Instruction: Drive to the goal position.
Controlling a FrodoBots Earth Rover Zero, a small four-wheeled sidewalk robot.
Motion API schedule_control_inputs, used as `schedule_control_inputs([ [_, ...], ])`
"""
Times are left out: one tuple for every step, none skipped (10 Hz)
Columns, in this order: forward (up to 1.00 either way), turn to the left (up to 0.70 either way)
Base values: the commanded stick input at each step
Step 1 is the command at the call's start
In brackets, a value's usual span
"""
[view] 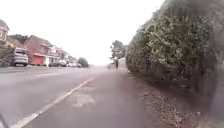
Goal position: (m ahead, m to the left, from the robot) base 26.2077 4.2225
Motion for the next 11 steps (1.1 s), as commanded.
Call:
schedule_control_inputs([
  [1.0, 0.0],
  [1.0, 0.0],
  [1.0, 0.0],
  [1.0, 0.0],
  [1.0, 0.0],
  [1.0, 0.0],
  [1.0, 0.0],
  [1.0, 0.0],
  [1.0, 0.0],
  [1.0, 0.0],
  [1.0, 0.0],
])
